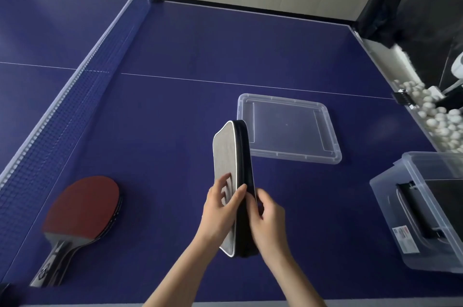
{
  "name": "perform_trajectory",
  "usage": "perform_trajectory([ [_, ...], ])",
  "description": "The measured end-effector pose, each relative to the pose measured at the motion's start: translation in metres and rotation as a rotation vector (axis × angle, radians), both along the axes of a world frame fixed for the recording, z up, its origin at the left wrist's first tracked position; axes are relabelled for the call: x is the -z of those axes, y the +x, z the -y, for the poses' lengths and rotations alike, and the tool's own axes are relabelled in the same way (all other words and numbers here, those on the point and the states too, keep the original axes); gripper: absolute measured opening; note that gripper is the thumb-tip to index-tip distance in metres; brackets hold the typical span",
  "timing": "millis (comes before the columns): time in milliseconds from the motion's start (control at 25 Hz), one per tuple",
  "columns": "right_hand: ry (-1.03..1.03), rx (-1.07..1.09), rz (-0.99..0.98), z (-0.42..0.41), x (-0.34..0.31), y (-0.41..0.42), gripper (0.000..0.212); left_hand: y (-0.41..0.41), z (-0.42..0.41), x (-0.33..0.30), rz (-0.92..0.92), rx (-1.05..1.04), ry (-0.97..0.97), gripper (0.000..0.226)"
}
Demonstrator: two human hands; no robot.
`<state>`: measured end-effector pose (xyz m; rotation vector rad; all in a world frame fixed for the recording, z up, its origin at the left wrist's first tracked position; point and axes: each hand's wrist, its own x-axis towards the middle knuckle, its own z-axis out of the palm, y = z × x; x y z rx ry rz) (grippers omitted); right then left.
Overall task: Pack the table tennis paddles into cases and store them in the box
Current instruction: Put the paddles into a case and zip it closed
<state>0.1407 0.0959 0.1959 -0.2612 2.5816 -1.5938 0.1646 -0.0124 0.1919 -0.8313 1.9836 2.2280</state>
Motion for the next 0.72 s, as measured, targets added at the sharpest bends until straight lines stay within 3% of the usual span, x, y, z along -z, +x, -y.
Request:
perform_trajectory([
  [200,-0.035,-0.015,0.03,-0.024,0.01,-0.013,0.034,0.018,0.043,0.002,-0.061,-0.177,-0.136,0.018],
  [360,-0.212,0.076,0.379,-0.076,0.034,-0.033,0.031,0.046,0.11,0.032,0.144,-0.259,-0.303,0.022],
  [560,-0.142,0.157,0.565,-0.117,0.084,-0.037,0.028,0.075,0.138,0.08,0.285,-0.274,-0.132,0.025],
  [720,-0.055,0.213,0.617,-0.121,0.11,-0.032,0.034,0.075,0.134,0.113,0.348,-0.326,-0.168,0.027],
])
